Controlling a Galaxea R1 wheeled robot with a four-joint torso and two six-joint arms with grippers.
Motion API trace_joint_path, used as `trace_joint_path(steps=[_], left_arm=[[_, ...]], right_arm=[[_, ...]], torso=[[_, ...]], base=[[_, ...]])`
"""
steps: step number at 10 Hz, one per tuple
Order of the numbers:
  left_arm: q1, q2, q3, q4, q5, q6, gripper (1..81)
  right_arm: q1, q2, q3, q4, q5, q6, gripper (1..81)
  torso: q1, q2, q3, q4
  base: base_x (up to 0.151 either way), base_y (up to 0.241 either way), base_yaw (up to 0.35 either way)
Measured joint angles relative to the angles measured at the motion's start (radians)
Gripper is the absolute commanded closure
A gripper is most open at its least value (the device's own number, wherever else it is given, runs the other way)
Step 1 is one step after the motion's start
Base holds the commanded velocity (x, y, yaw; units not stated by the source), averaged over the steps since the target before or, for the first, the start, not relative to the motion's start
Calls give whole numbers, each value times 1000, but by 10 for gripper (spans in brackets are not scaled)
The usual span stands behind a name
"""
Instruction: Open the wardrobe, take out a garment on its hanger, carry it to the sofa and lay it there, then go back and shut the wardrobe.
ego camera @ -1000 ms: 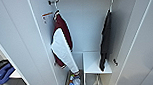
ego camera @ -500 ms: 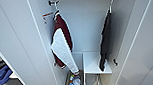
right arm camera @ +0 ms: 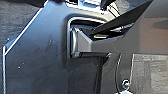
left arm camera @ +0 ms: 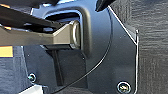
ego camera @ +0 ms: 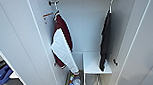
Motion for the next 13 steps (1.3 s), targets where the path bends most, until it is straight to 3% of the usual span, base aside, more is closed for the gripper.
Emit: trace_joint_path(steps=[7, 13], left_arm=[[14, 15, 1, 3, 2, 2, 10], [10, 16, 1, 3, -1, 2, 10]], right_arm=[[4, 22, -39, 0, -19, 0, 10], [4, 22, -40, 0, -19, 0, 10]], torso=[[0, 0, 0, 0], [-2, -2, 1, 0]], base=[[0, 0, 0], [76, 0, 0]])
